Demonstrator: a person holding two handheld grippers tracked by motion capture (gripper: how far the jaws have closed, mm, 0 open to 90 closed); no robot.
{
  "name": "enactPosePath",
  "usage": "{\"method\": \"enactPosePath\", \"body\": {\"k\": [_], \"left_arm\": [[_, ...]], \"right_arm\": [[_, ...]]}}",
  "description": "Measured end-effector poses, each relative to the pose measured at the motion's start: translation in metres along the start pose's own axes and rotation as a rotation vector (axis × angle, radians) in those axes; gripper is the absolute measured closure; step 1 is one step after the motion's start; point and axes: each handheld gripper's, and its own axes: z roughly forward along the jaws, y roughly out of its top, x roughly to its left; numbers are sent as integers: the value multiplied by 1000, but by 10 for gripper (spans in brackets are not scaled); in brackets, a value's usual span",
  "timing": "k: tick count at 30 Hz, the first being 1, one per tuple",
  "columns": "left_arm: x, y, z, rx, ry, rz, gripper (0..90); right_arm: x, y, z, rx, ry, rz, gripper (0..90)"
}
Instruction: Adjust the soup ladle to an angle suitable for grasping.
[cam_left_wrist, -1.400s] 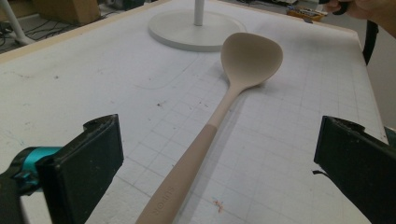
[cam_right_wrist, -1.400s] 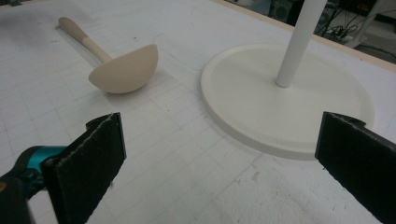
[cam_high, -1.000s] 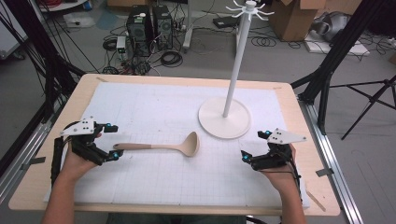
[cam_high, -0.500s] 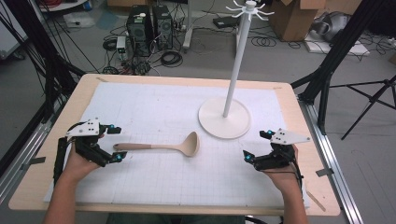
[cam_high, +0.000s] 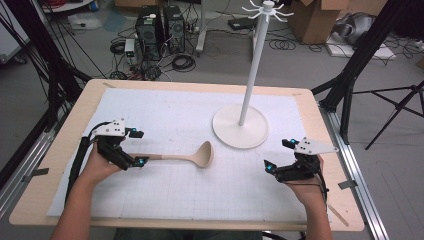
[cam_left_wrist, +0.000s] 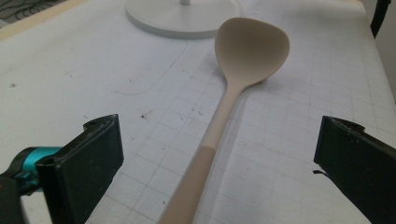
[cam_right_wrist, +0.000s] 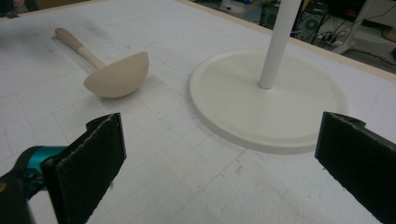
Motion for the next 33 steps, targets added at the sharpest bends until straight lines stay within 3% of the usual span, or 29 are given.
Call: {"method": "enactPosePath", "body": {"k": [14,23,33], "left_arm": [[7,13,42,126,-59,18,17],[6,6,62,234,-52,42,36],[8,8,67,295,-22,73,119]], "right_arm": [[1,0,3,21,0,-1,6],[0,-1,4,28,1,-8,6],[1,-2,8,45,1,-12,6]]}}
